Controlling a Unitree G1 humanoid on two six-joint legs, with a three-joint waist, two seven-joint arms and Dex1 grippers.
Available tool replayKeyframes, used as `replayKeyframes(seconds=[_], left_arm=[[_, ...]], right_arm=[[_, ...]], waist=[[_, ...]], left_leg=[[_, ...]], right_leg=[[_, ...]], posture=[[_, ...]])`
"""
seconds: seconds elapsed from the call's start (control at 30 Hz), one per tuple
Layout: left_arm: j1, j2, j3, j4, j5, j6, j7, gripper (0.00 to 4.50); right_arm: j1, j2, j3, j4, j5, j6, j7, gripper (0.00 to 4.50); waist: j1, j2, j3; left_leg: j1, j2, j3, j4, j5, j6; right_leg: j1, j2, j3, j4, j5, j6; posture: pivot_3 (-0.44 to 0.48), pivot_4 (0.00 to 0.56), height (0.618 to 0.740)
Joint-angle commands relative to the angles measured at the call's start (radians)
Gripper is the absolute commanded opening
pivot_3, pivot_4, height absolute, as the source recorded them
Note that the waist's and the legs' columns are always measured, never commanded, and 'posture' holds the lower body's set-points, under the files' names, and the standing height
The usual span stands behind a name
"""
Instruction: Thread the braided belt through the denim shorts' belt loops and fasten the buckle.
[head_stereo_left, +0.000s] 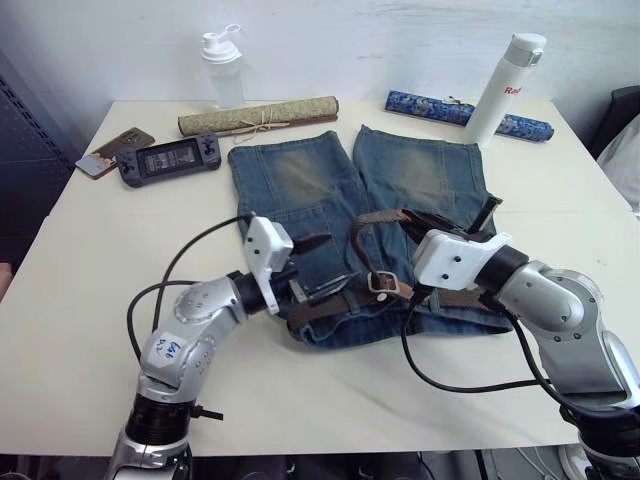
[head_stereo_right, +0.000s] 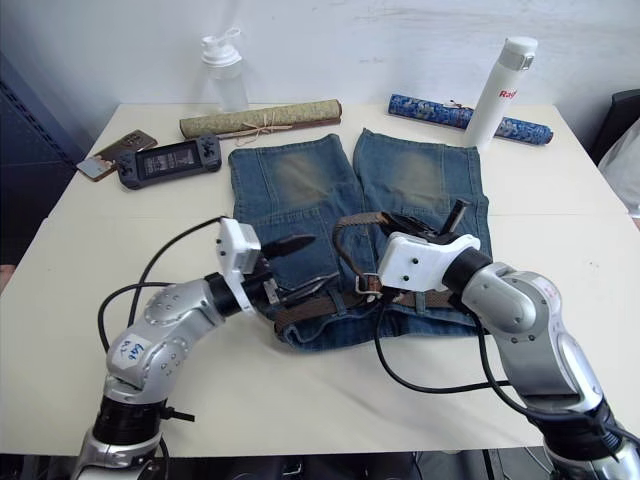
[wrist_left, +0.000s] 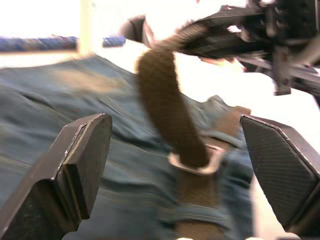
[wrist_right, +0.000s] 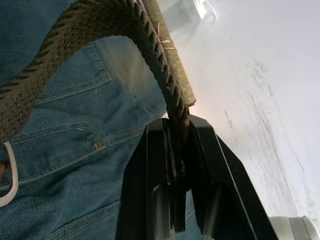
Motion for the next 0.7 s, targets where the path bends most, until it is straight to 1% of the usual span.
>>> replayKeyframes(seconds=[0.03,0.1,0.2,0.3,0.43,0.5,0.7], left_arm=[[-0.023,-0.03,-0.027,-0.041,0.062,0.001,0.102,4.46],[-0.03,-0.039,-0.047,-0.053,0.095,-0.021,0.128,4.46],[-0.025,-0.027,-0.086,-0.056,0.215,-0.124,0.175,4.46],[-0.017,-0.012,-0.112,-0.053,0.307,-0.226,0.197,4.46],[-0.023,0.007,-0.132,-0.045,0.396,-0.317,0.212,4.46],[-0.024,0.007,-0.137,-0.04,0.419,-0.335,0.214,4.46],[-0.029,-0.027,-0.135,-0.024,0.425,-0.326,0.213,4.46]], right_arm=[[-0.034,0.017,0.023,-0.02,-0.045,-0.012,-0.015,0.0],[-0.038,0.024,0.033,-0.021,-0.061,-0.01,-0.015,0.0],[-0.039,0.035,0.043,-0.022,-0.081,0.0,-0.01,0.0],[-0.038,0.037,0.048,-0.022,-0.093,0.003,-0.006,0.0],[-0.037,0.035,0.048,-0.022,-0.104,-0.003,0.002,0.0],[-0.037,0.036,0.048,-0.022,-0.107,-0.004,0.003,0.0],[-0.034,0.039,0.049,-0.024,-0.109,-0.005,0.005,0.0]], waist=[[0.0,0.0,0.0],[0.001,0.0,0.0],[0.0,0.0,0.0],[0.0,0.0,0.0],[0.001,0.0,0.0],[0.001,0.0,0.0],[0.0,0.0,0.0]], left_leg=[[0.0,0.0,0.0,0.0,0.0,0.0],[0.0,0.0,0.0,0.0,0.0,0.0],[0.0,0.0,0.0,-0.001,0.0,0.0],[0.0,0.0,0.0,-0.001,0.0,0.0],[0.0,0.0,0.0,-0.001,0.0,0.0],[0.0,0.0,0.0,-0.001,0.0,0.0],[0.0,0.0,0.0,-0.001,0.0,0.0]], right_leg=[[0.0,0.0,0.0,0.0,0.0,0.0],[0.0,0.0,0.0,0.0,0.0,0.0],[0.0,0.0,0.0,0.0,0.0,0.0],[0.0,0.0,0.0,-0.001,0.0,0.0],[0.0,0.0,0.0,-0.001,0.0,0.0],[0.0,0.0,0.0,-0.001,0.0,0.0],[0.0,0.0,0.0,-0.001,0.0,0.0]], posture=[[0.0,0.15,0.717],[0.0,0.15,0.717],[0.0,0.15,0.717],[0.0,0.15,0.717],[0.0,0.15,0.717],[0.0,0.15,0.717],[0.0,0.15,0.717]])
